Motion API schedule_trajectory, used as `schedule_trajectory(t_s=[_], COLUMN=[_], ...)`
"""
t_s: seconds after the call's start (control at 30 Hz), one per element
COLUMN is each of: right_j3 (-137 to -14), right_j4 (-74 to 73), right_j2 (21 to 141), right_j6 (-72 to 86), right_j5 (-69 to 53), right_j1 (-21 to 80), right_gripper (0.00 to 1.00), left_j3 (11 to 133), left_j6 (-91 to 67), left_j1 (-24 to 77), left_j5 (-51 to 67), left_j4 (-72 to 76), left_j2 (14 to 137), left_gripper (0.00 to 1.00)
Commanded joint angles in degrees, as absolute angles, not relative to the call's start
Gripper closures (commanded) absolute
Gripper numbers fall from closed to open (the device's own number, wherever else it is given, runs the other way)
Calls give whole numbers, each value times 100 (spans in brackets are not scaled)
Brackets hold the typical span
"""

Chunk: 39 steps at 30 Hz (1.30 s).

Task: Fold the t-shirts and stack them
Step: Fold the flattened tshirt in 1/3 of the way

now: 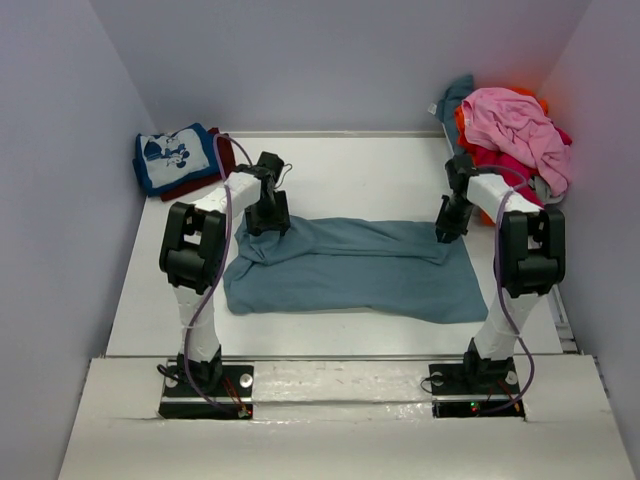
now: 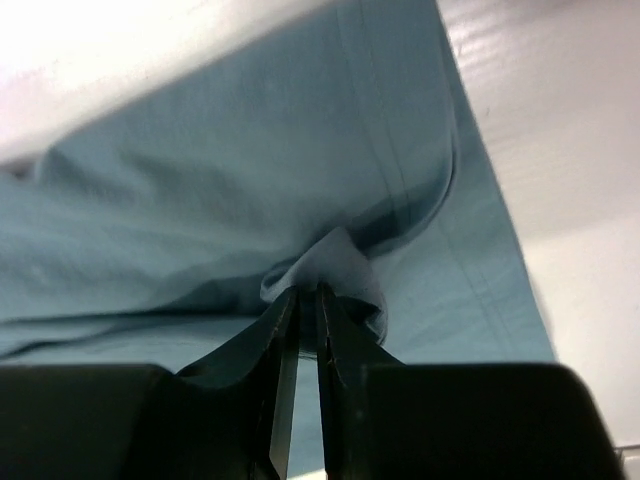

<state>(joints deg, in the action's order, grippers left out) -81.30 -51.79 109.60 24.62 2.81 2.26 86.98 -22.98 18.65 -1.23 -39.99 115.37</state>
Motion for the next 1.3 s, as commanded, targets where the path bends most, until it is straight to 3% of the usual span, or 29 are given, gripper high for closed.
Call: schedule_trajectory(t_s=[0.0, 0.4, 0.8, 1.27], right_j3=[-7902, -7032, -6416, -5731], right_j4=[-5405, -5757, -5783, -5678], right_j2=[10425, 9195, 8737, 8358], right_j6=[2426, 2399, 2426, 2575], right_j5=[123, 114, 97, 62], right_j1=[193, 246, 246, 246], right_gripper=[82, 83, 83, 82], left_j3=[8701, 8483, 7164, 7111], left_j6=[-2285, -2338, -2373, -2391], left_j1=[1872, 1872, 1872, 1942], left_j5=[-44, -202, -202, -510], left_j4=[-4122, -4289, -4184, -4421], left_j2=[11268, 10733, 9792, 9440], left_gripper=[29, 29, 29, 29])
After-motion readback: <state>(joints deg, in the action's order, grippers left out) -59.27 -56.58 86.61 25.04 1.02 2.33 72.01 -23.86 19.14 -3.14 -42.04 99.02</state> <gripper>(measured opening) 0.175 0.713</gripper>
